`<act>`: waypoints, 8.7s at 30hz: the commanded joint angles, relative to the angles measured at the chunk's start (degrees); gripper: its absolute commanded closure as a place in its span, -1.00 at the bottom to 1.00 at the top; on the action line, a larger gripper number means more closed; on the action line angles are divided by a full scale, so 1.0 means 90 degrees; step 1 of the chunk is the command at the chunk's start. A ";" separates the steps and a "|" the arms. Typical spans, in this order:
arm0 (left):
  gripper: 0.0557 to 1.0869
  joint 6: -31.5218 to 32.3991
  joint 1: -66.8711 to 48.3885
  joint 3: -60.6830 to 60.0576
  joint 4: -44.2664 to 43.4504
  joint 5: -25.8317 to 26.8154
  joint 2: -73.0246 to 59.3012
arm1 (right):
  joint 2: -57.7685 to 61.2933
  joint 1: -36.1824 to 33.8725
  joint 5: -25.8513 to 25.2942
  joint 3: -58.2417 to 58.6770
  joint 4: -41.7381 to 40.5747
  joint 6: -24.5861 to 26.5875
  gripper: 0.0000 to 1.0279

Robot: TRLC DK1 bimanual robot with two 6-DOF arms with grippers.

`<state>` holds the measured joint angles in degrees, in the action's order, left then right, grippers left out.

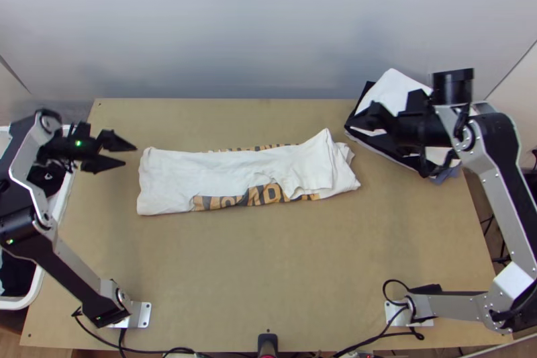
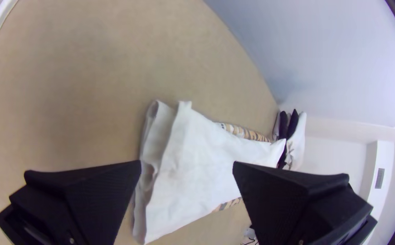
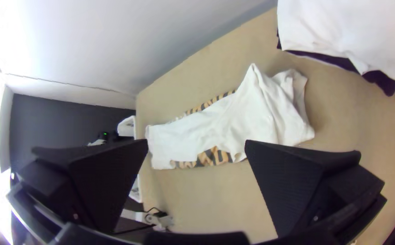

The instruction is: Fold the t-shirt

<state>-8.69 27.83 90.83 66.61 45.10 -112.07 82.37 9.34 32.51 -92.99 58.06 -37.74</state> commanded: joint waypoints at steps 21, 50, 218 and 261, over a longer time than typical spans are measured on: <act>-0.90 -0.0841 -0.0251 -0.2650 -0.1815 -0.0285 0.0265 | 0.0262 -0.0706 0.1466 0.0010 0.0365 -0.0397 -0.93; 0.93 -0.0060 0.0442 -0.1791 -0.1942 -0.0255 0.0548 | -0.0187 -0.0569 0.1456 0.1035 0.0365 0.0082 -0.93; -0.92 0.2391 -0.3278 0.3004 -0.0702 -0.2834 0.0304 | 0.2948 0.1501 0.1475 -0.0928 -0.3766 -0.0788 0.95; -0.92 0.2225 -0.3200 0.3062 -0.0917 -0.2824 0.0431 | 0.4373 -0.3089 0.3741 -0.3808 -0.2438 0.0169 0.95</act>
<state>11.31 -1.10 118.30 58.59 19.68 -108.09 118.04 -16.62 65.80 -127.35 32.95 -40.14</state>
